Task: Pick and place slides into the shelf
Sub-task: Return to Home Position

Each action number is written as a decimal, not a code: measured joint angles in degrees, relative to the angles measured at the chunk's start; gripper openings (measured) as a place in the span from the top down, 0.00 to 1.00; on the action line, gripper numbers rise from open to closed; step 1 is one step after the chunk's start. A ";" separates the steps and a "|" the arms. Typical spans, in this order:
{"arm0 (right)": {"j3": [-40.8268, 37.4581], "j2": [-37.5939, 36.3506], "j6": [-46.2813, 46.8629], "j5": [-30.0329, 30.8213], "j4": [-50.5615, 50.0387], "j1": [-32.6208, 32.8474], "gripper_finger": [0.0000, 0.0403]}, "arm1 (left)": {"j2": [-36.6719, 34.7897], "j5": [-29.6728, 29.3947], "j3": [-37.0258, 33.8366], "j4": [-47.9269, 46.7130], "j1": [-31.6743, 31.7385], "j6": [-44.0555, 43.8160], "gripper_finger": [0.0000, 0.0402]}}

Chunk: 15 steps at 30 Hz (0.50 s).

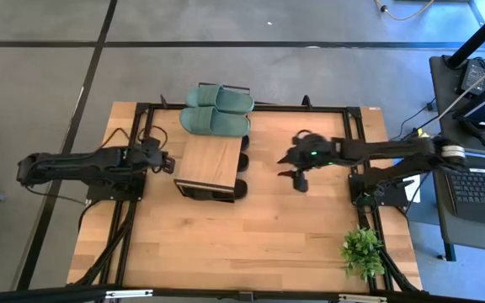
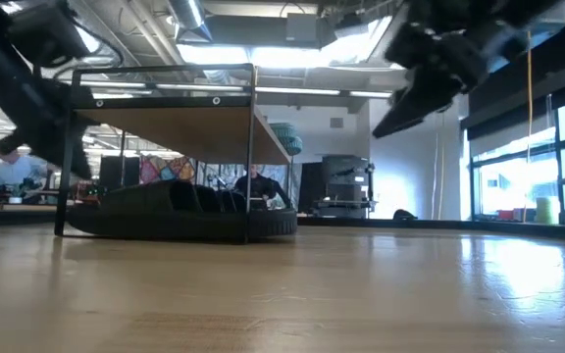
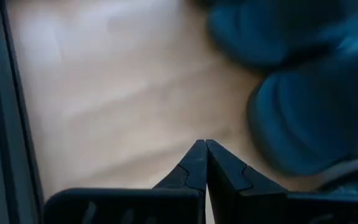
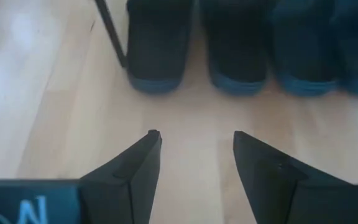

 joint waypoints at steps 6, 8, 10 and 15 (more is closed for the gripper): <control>-11.29 -14.83 0.25 1.45 4.51 -4.46 0.50 | -7.77 -5.46 0.05 6.07 -2.48 10.54 1.00; -14.44 -19.49 0.39 1.81 6.56 -5.58 0.50 | -10.19 -7.20 0.07 8.07 -3.66 14.26 1.00; -17.03 -23.66 0.39 1.77 7.95 -6.42 0.50 | -12.57 -8.66 0.07 9.95 -4.82 17.78 1.00; -21.82 -31.97 1.75 1.74 8.50 -7.56 0.50 | -17.22 -10.72 0.07 13.98 -7.78 24.70 1.00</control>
